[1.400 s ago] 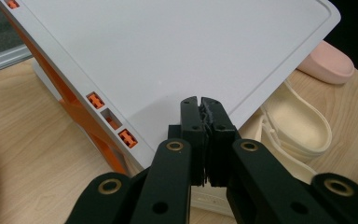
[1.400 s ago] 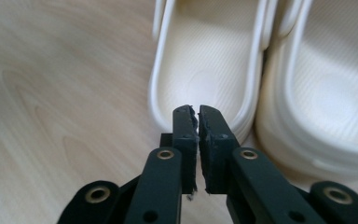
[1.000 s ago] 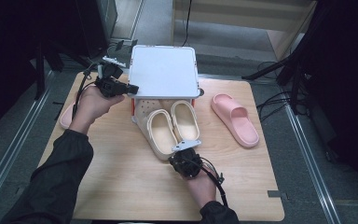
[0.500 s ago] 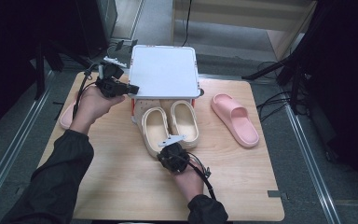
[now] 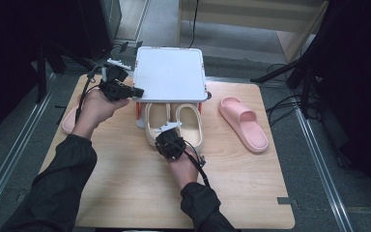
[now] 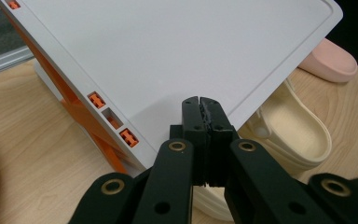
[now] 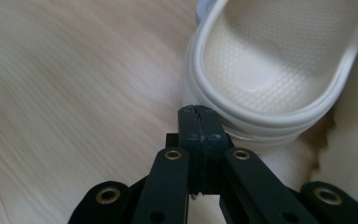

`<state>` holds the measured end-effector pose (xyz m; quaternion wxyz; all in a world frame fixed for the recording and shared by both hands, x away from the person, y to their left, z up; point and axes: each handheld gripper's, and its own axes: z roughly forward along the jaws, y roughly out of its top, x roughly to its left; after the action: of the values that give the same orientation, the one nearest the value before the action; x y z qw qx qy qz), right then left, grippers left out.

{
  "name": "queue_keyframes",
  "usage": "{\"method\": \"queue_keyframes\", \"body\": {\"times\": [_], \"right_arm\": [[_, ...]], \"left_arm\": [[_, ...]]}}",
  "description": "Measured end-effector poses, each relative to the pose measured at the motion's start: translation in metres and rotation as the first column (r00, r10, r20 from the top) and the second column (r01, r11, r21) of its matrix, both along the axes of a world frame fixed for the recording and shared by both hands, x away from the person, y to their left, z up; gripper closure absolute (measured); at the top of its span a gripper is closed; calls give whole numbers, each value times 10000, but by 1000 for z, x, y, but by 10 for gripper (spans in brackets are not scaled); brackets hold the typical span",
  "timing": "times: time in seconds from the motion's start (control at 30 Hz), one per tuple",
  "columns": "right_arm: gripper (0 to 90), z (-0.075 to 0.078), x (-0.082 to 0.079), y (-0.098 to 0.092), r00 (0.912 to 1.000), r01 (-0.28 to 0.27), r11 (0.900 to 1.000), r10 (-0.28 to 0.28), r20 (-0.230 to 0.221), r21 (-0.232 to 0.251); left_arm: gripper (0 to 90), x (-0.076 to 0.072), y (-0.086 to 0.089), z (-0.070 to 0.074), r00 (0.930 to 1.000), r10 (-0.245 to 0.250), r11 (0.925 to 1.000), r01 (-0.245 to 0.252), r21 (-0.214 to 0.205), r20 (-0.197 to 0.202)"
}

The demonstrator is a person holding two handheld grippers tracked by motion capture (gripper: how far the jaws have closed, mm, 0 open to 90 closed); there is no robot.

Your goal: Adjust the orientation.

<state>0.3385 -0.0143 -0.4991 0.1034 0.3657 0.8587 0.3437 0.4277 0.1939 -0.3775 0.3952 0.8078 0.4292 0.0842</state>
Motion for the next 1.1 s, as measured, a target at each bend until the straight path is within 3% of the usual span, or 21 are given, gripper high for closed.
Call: {"method": "queue_keyframes", "body": {"times": [0.1,0.2,0.27,0.57,0.73,1.1], "right_arm": [[900,0,12,5,9996,293,9995,-293,33,86],[900,-1,20,12,9980,406,9987,-390,496,-310],[900,-1,26,16,9969,565,9978,-544,573,-360],[900,-4,46,24,9938,1027,9946,-1032,408,143],[900,1,38,19,9965,779,9966,-786,270,266],[900,16,-5,-26,9990,372,9967,-388,209,728]], "left_arm": [[896,0,1,0,10000,-28,10000,28,-28,7],[895,0,0,0,10000,24,10000,-24,39,33],[895,-1,-1,0,10000,55,10000,-56,56,81],[895,0,0,0,10000,38,10000,-38,27,37],[895,0,1,0,10000,93,9999,-92,-71,6],[895,0,1,0,9999,118,9999,-118,-68,-45]]}}
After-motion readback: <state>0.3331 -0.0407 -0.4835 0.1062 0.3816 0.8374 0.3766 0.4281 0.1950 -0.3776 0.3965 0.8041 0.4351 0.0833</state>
